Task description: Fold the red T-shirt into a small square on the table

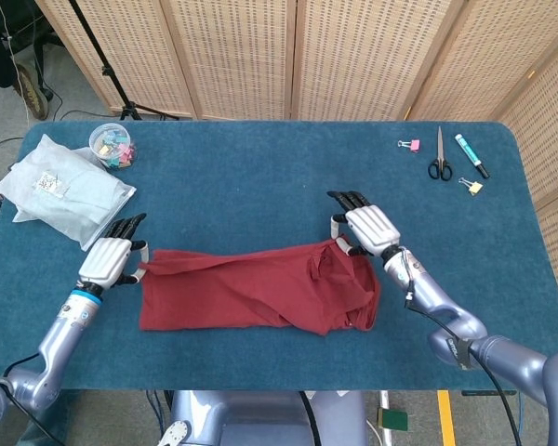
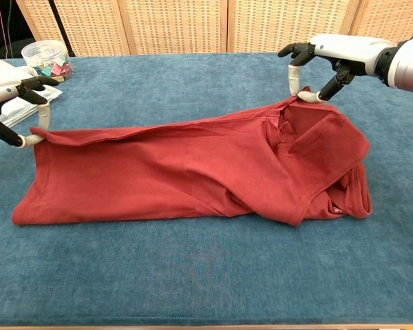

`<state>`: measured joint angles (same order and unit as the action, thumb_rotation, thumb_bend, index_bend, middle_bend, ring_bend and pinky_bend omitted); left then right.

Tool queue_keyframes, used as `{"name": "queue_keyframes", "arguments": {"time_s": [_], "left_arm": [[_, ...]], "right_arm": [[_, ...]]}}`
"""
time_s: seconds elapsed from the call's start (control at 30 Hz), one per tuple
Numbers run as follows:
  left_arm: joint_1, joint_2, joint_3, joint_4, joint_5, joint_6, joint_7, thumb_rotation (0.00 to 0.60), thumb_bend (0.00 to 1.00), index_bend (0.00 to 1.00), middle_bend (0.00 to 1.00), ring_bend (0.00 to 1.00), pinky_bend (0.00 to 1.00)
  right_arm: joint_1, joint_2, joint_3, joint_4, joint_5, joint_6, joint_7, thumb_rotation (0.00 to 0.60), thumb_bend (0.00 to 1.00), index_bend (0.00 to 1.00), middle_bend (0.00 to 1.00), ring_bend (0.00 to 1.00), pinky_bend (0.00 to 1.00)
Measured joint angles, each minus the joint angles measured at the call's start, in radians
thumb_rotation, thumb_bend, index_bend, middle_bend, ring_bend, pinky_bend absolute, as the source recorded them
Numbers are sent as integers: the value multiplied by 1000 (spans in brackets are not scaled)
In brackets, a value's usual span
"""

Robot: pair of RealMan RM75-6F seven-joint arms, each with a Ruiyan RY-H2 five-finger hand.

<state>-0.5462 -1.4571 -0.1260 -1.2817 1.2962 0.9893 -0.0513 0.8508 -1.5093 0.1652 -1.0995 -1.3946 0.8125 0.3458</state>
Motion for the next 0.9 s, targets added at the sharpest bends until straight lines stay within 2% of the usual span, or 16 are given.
{"name": "queue_keyframes", "arguments": {"time_s": [0.2,0.23,0.3,0.33,0.37,0.4,0.47,0.5,0.53,0.6,0.7,0.77,0.9], "left_arm": [[-19,-34,-11,40,-18,-18,20,600,661,751,0,0,0],[-21,-38,-12,46,-20,-20,21,600,661,751,0,0,0],[-26,-49,-15,59,-22,-23,23,600,659,751,0,0,0],[-28,-54,-16,65,-24,-24,24,600,657,751,0,0,0],[-30,-58,-17,71,-25,-27,25,600,653,751,0,0,0],[-33,-64,-17,79,-26,-30,27,600,647,751,0,0,0],[-38,-73,-18,91,-27,-33,30,600,628,725,0,0,0],[-41,-80,-19,98,-29,-36,34,600,610,651,0,0,0],[-43,-84,-20,104,-30,-38,36,600,595,571,0,0,0],[-46,-94,-21,115,-34,-40,41,600,557,285,0,0,0],[-50,-107,-25,129,-42,-42,47,600,525,49,0,0,0],[-50,-112,-28,133,-44,-39,42,600,474,1,0,0,0],[-44,-115,-35,134,-27,3,19,600,309,0,0,0,0]], "right_arm": [[16,-40,4,77,30,-45,-11,600,531,647,51,0,0],[17,-45,5,87,34,-51,-13,600,485,568,37,0,0],[20,-55,5,106,42,-63,-17,600,311,304,10,0,0],[20,-57,3,111,44,-67,-20,600,184,143,1,0,0],[20,-58,2,115,48,-76,-25,600,98,41,0,0,0],[20,-57,0,115,52,-84,-31,600,67,8,0,0,0],[20,-53,-1,114,66,-102,-52,600,39,0,0,0,0],[20,-50,-1,112,75,-107,-63,600,29,0,0,0,0],[18,-46,1,106,82,-109,-74,600,17,0,0,0,0],[12,-33,3,84,96,-106,-99,600,2,0,0,0,0],[-2,-3,5,28,108,-92,-131,600,0,0,0,0,0],[-16,25,6,-27,114,-73,-151,600,0,0,0,0,0],[-57,99,3,-159,110,-9,-183,600,0,0,0,0,0]]}}
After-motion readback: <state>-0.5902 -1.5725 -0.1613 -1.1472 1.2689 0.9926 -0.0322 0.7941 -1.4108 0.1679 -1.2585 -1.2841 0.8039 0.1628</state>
